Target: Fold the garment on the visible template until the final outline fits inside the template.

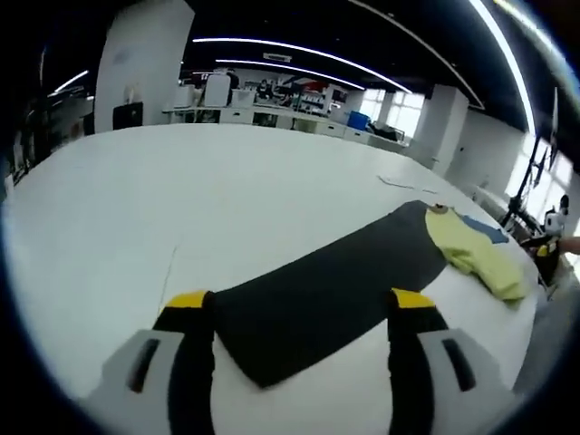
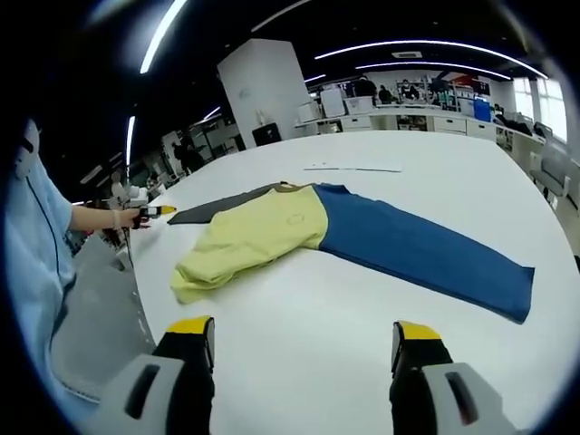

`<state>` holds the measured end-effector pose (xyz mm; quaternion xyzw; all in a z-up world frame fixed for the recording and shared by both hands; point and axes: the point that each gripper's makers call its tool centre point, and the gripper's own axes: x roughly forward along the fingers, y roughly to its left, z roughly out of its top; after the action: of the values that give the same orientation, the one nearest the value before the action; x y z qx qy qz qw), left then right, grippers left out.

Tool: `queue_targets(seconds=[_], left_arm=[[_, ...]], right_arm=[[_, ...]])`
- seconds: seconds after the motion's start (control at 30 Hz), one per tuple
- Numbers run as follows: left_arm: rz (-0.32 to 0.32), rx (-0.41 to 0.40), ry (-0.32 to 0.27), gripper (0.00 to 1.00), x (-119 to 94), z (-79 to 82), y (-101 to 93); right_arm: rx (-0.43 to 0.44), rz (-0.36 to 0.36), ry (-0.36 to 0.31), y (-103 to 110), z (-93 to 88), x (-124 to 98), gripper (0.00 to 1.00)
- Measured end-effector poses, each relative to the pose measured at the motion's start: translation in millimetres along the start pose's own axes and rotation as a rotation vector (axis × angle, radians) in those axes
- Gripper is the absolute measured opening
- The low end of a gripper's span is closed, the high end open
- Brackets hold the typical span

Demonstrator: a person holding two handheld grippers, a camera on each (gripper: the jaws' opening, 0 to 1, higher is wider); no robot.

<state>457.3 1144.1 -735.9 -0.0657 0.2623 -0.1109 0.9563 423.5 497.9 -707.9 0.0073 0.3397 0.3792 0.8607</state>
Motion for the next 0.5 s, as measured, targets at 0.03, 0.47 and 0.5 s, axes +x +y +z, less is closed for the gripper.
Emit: queue_targets(seconds=[0.03, 0.47, 0.5], left_arm=[[-0.005, 0.007, -0.002, 0.78, -1, 0.6, -2.4], [-0.125, 0.107, -0.010, 0.84, -12, 12.2, -35.7], [-0.139, 0.129, 0.001, 0.85, -13, 11.9, -41.5]], right_arm=[[-0.001, 0.000, -0.002, 0, 0.8, 0, 0.80], [-0.023, 0.015, 0.000, 7, 5.7, 2, 0.80], [-0.027, 0.016, -0.001, 8, 6.4, 3, 0.80]])
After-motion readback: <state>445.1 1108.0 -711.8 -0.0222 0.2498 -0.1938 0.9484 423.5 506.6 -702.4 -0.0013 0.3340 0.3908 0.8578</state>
